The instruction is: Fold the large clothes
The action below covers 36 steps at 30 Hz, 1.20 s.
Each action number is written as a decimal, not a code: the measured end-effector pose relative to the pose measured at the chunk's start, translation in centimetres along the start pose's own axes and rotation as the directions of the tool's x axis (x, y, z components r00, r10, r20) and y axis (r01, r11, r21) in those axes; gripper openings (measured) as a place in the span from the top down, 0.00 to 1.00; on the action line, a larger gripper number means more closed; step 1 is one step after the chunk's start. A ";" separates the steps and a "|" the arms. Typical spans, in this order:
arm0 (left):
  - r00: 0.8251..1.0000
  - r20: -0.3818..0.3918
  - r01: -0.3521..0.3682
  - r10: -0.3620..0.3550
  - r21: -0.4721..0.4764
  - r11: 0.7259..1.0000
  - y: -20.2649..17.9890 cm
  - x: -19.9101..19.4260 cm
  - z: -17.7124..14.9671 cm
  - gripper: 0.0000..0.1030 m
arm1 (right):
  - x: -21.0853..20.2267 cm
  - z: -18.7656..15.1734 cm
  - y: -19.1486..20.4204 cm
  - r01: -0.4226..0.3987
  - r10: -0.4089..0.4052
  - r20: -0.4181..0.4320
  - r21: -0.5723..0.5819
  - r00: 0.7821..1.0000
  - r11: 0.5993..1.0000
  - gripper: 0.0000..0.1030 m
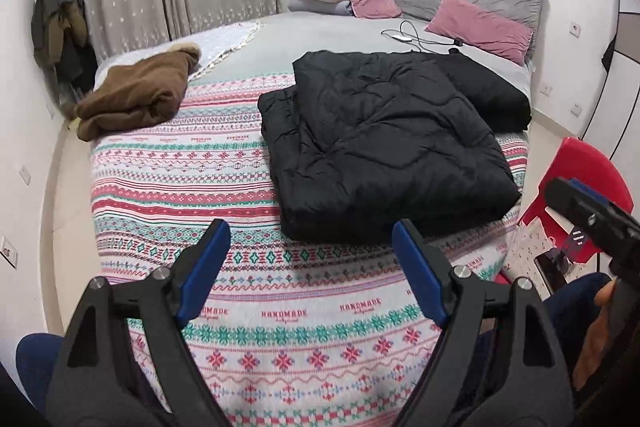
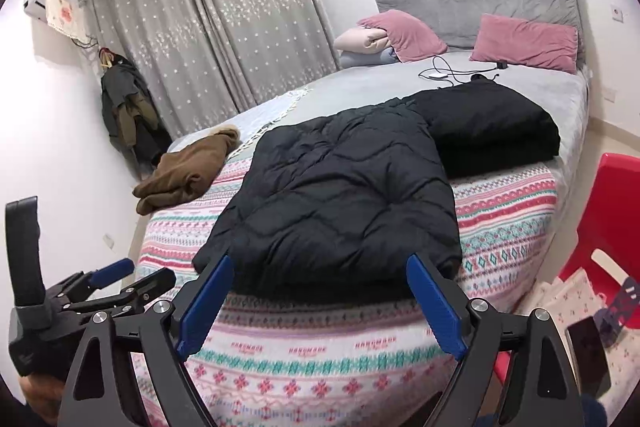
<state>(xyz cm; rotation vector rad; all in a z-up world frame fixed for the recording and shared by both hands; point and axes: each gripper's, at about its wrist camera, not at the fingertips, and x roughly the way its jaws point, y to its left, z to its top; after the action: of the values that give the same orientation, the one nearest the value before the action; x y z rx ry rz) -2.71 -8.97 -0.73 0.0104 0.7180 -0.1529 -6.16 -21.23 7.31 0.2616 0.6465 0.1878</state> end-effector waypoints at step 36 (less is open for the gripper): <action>0.989 0.138 -0.041 0.046 -0.041 0.998 2.7 -10.9 -1.8 0.01 | -8.6 -1.8 9.0 0.254 -0.250 0.058 -0.066 0.966 0.965 0.00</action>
<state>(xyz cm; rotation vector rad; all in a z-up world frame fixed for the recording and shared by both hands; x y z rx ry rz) -11.64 -4.70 4.95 -0.0204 0.5807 -0.0974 -14.78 -14.53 13.50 0.1110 0.6165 -0.0395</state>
